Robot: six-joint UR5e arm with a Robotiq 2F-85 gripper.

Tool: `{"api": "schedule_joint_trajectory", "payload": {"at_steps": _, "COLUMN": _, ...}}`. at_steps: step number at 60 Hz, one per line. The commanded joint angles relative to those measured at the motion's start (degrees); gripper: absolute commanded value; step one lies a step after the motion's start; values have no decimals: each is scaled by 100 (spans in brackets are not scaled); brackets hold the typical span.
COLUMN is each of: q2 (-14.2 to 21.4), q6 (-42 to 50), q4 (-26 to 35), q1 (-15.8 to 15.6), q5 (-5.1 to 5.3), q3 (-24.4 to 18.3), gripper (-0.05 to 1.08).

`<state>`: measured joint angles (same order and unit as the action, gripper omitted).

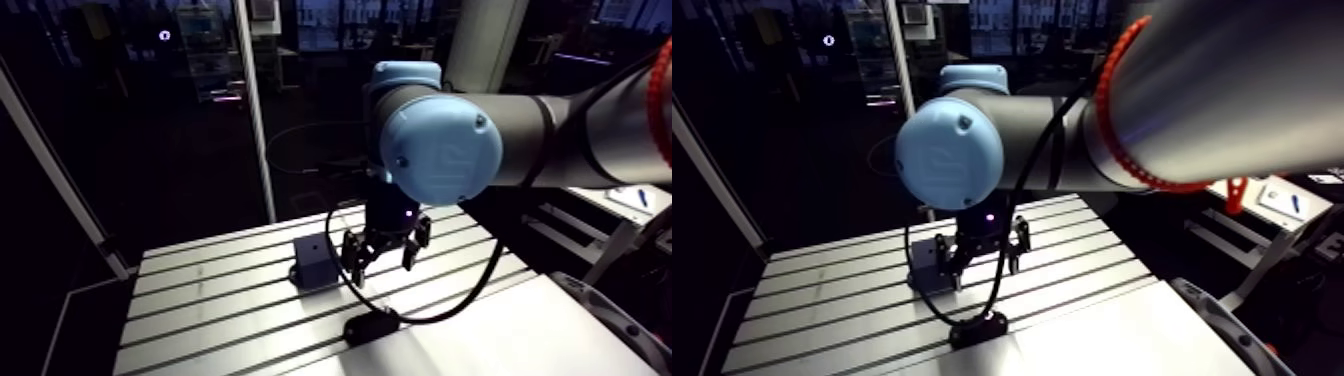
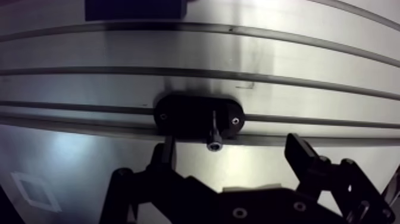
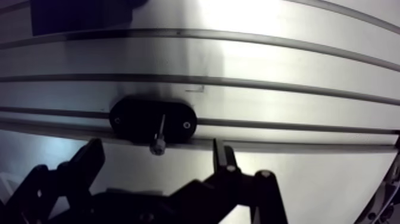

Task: Pick up the M10 bolt and insert it into the hole until fully seated.

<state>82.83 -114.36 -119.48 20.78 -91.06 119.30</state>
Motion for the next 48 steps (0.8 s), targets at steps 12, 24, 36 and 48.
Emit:
{"api": "schedule_joint_trajectory", "payload": {"at_steps": 12, "q2": 36, "q6": -48, "q4": -362, "q1": 6, "q5": 85, "q3": 309, "gripper": 1}}
{"api": "schedule_joint_trajectory", "payload": {"at_steps": 24, "q2": 36, "q6": -48, "q4": -379, "q1": 31, "q5": 77, "q3": 342, "gripper": 2}}
{"api": "schedule_joint_trajectory", "payload": {"at_steps": 36, "q2": 36, "q6": -48, "q4": -456, "q1": 41, "q5": 76, "q3": 402, "gripper": 20}}
{"api": "schedule_joint_trajectory", "payload": {"at_steps": 48, "q2": 36, "q6": -48, "q4": -494, "q1": 41, "q5": 76, "q3": 466, "gripper": 32}}
